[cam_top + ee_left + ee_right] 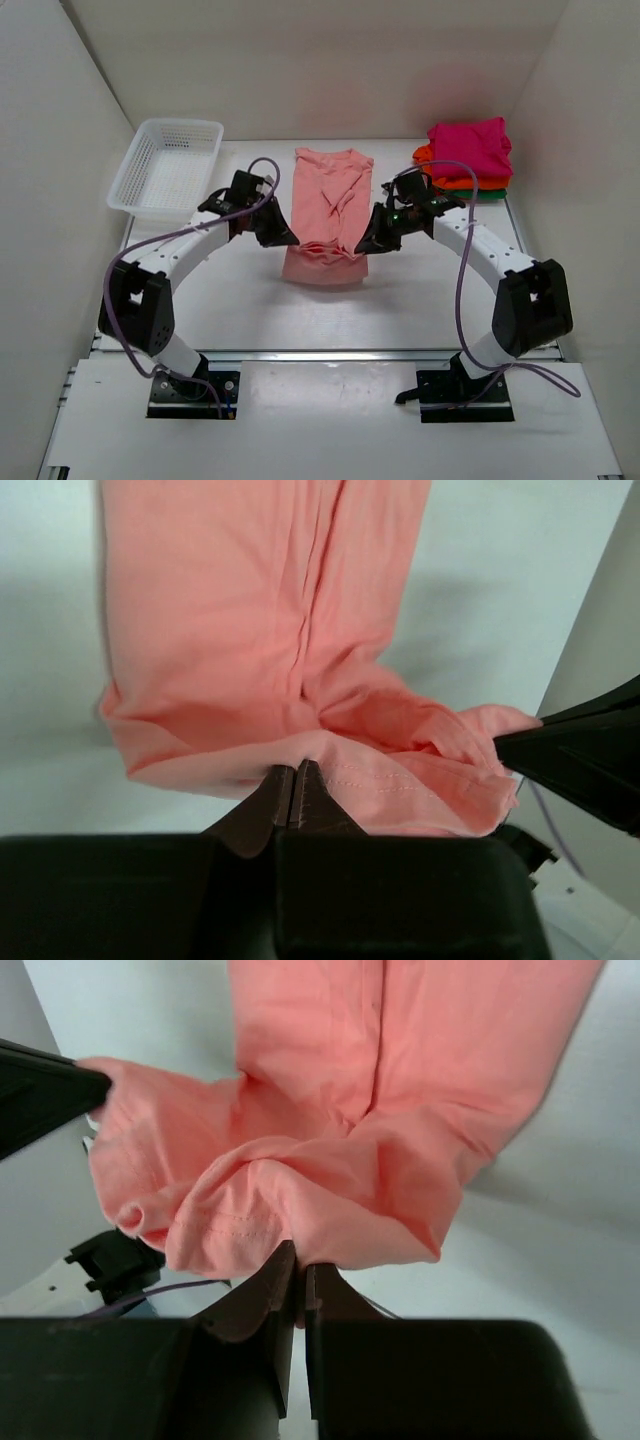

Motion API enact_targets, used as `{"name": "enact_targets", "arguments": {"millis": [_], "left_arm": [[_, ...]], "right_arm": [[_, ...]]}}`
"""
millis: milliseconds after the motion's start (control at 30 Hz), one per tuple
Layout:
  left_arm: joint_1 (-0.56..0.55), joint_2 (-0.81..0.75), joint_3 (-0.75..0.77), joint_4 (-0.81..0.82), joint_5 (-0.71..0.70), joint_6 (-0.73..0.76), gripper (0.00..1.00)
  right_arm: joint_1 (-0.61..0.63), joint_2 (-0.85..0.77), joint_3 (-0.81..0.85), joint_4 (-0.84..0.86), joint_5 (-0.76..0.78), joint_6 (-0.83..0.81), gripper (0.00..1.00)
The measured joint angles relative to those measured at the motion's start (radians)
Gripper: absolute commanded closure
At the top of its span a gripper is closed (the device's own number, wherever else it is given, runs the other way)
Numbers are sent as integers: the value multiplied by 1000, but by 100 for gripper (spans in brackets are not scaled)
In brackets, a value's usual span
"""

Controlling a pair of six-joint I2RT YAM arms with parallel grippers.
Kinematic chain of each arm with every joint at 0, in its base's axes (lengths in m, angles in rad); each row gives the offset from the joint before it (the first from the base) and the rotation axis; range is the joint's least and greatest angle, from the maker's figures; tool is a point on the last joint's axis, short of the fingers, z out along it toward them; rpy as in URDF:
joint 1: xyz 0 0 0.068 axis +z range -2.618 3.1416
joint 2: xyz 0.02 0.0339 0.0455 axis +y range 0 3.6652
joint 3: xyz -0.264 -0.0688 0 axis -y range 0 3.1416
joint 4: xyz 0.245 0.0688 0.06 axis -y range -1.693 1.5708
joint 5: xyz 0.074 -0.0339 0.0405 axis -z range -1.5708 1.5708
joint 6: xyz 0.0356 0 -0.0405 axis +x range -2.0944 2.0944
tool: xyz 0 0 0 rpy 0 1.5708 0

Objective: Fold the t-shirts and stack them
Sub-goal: Fold the folded rectangular tshirt in 1/3 of the way

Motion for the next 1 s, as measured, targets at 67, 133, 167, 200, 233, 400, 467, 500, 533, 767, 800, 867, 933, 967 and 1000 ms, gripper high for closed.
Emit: {"name": "enact_targets", "arguments": {"millis": [67, 133, 167, 200, 233, 400, 467, 500, 533, 767, 800, 867, 933, 967, 1000], "left_arm": [[32, 51, 100, -44, 6, 13, 100], [59, 104, 192, -74, 11, 29, 100], [72, 130, 233, -89, 13, 35, 100], [83, 156, 266, -100, 14, 41, 100], [93, 180, 293, -111, 15, 48, 100], [126, 312, 406, -159, 30, 67, 100], [132, 365, 446, -177, 38, 74, 100], [134, 389, 469, -187, 41, 75, 100], [135, 420, 500, -196, 44, 79, 100], [140, 560, 672, -226, 51, 88, 100], [142, 571, 688, -228, 54, 88, 100], [145, 594, 718, -227, 58, 88, 100], [150, 614, 742, -232, 65, 88, 100], [152, 626, 755, -231, 68, 88, 100], [154, 636, 766, -230, 71, 87, 100]], "right_arm": [[-34, 42, 60, -30, -23, -25, 100], [-67, 82, 110, -68, -38, -45, 100], [-82, 104, 132, -79, -43, -54, 100], [-96, 124, 150, -89, -47, -62, 99], [-108, 142, 164, -95, -52, -67, 100], [-143, 239, 234, -121, -81, -89, 100], [-146, 283, 278, -133, -85, -96, 100], [-146, 303, 300, -139, -88, -100, 100], [-146, 325, 326, -142, -91, -103, 100], [-158, 459, 480, -169, -94, -126, 100], [-160, 476, 499, -174, -94, -130, 100], [-170, 517, 545, -190, -95, -139, 100], [-176, 554, 587, -203, -94, -145, 100], [-180, 572, 612, -213, -93, -146, 100], [-184, 595, 640, -223, -93, -148, 100]]}}
